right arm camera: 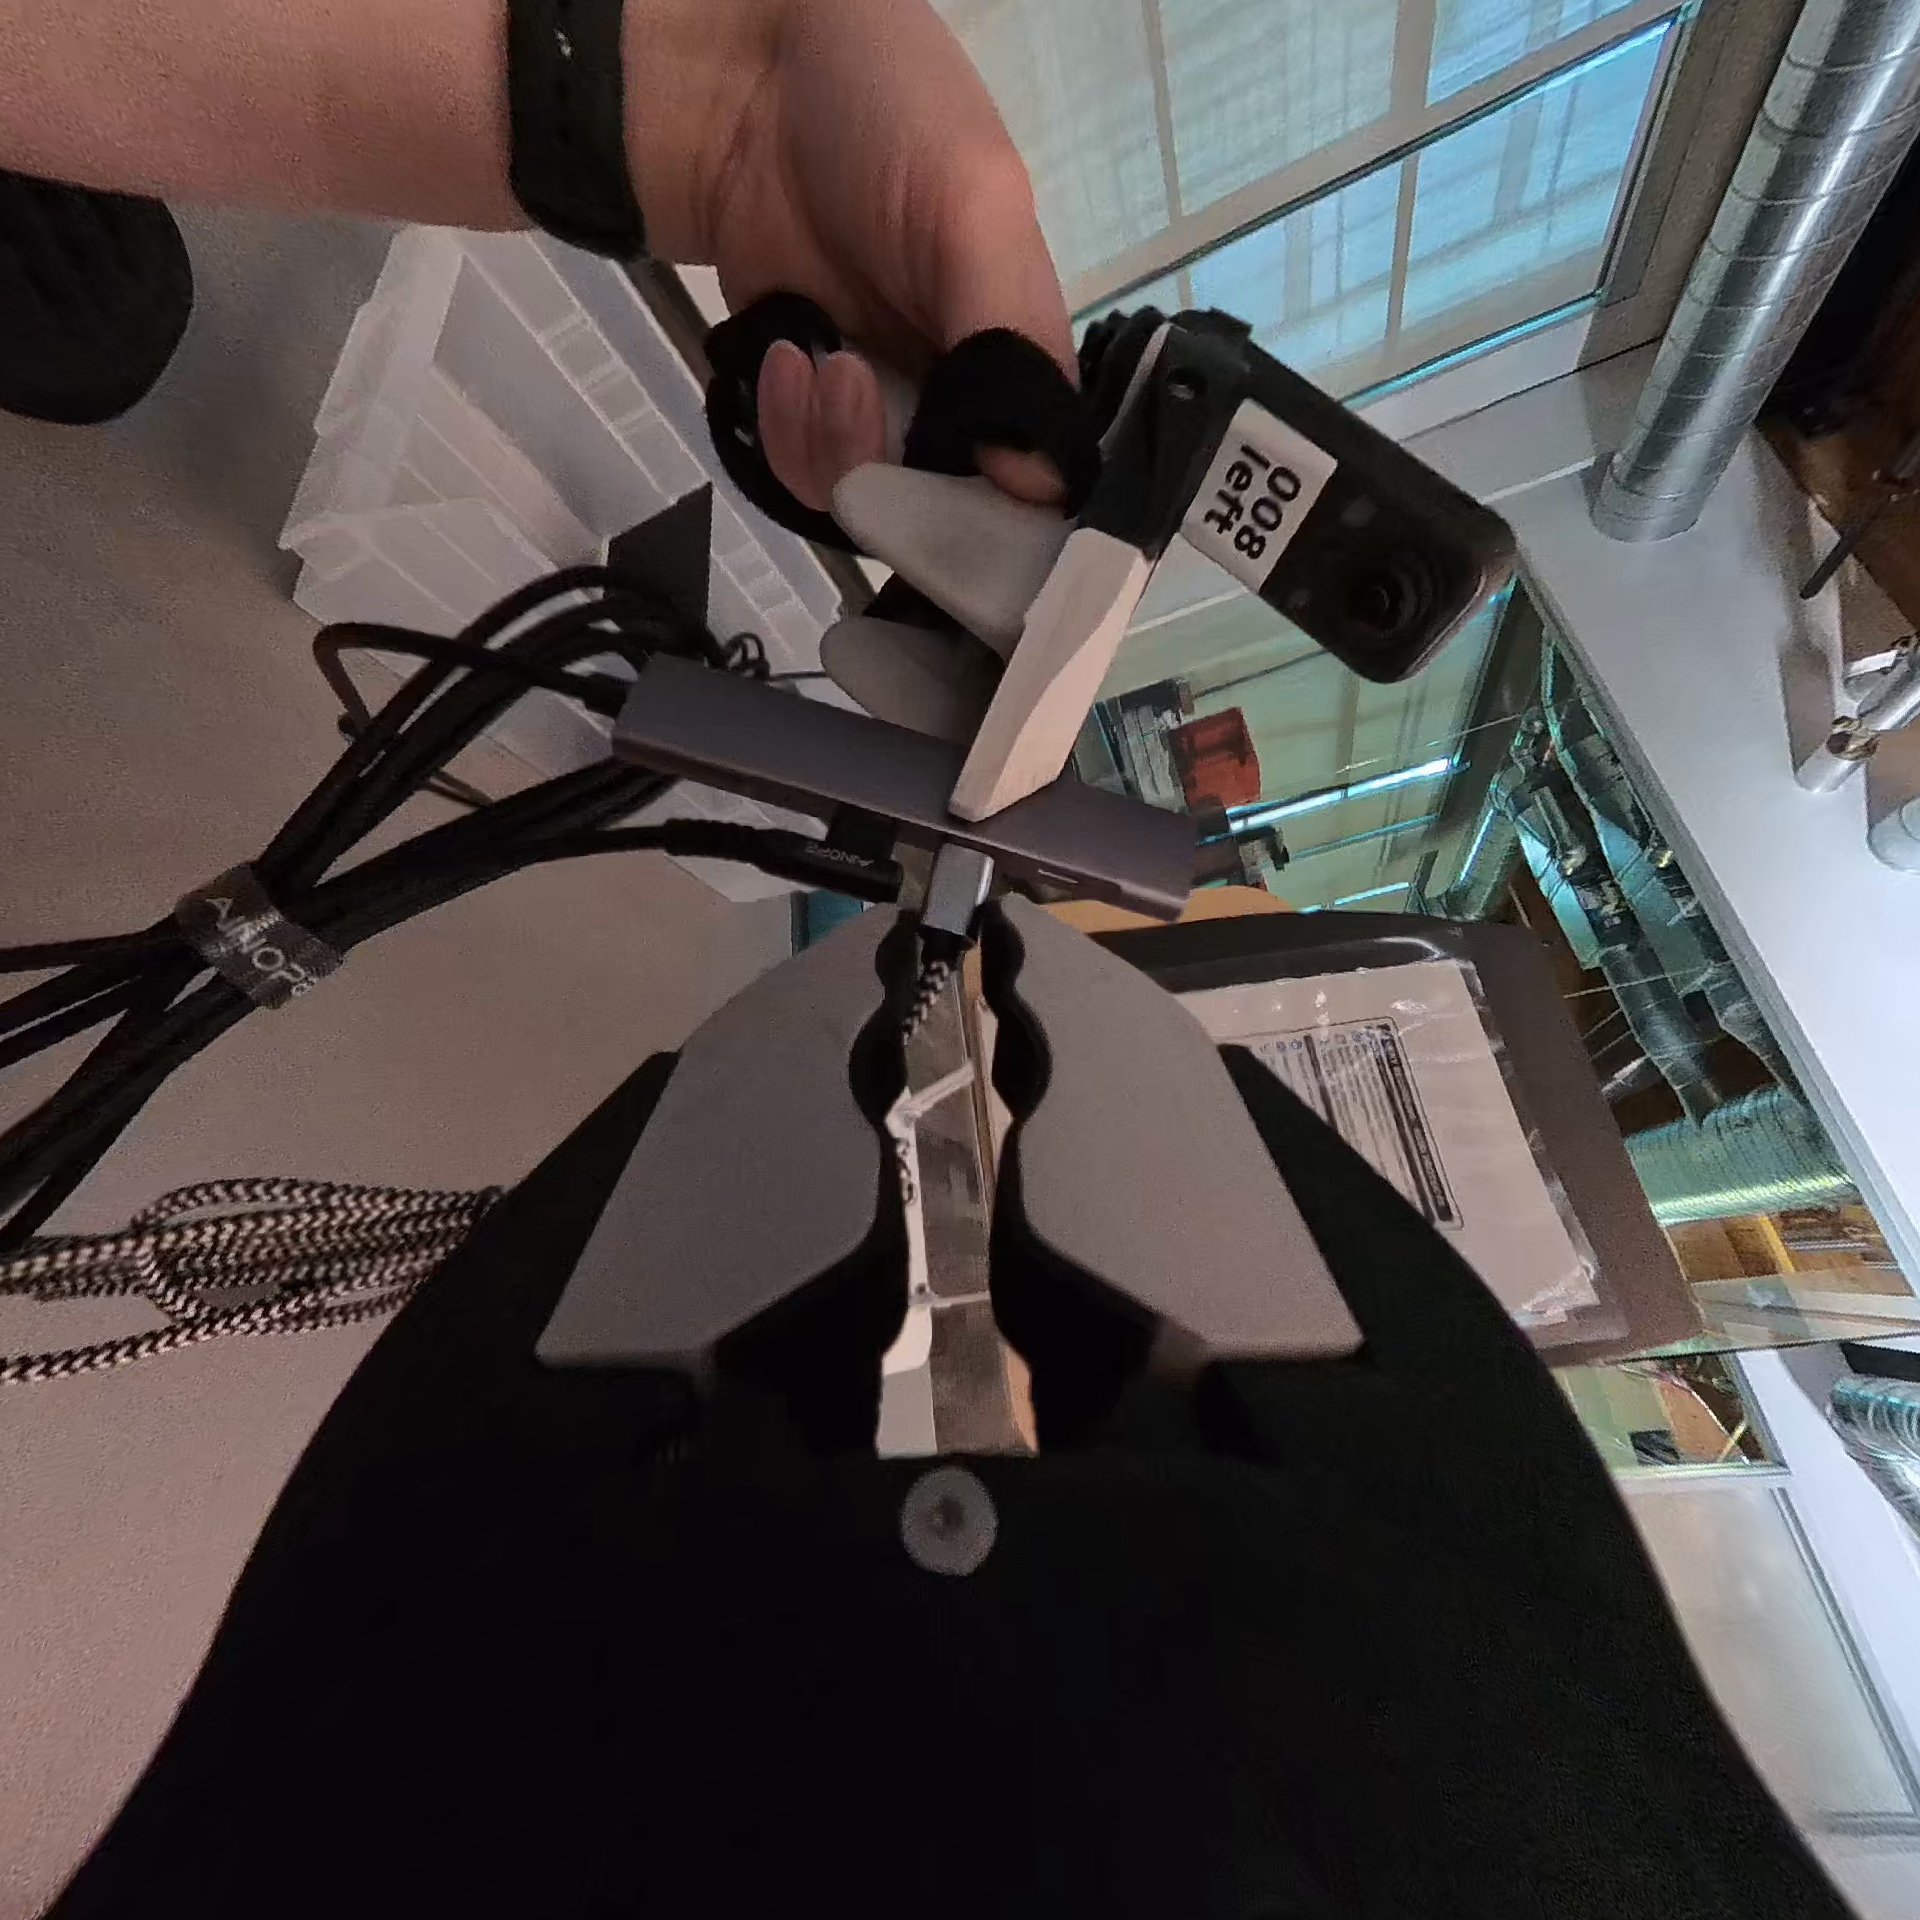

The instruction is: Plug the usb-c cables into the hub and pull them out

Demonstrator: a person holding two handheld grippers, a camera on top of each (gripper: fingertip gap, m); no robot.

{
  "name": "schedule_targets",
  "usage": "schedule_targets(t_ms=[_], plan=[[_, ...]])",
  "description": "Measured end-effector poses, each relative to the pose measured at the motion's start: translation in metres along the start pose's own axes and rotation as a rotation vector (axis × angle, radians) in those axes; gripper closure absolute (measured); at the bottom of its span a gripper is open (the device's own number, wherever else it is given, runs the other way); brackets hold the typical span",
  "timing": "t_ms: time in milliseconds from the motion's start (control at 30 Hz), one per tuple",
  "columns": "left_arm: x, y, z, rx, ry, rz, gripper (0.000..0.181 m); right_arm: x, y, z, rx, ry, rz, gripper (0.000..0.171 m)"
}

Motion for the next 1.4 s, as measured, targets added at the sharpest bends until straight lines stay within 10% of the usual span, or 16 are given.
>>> schedule_targets(t_ms=[1400], plan=[[0.006, 0.030, 0.019, -0.169, 0.104, 0.015, 0.173, 0.020, 0.027, 0.016, 0.077, -0.025, -0.148, 0.160]])
Point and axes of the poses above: each gripper's, where its closed fingertips meet, x back along the fingers, z out of its top, y = z × x across the jaws, the point moved 1 cm from there along x, back along the fingers, and after that the axes turned 3 degrees about y, right-handed, at the moved point
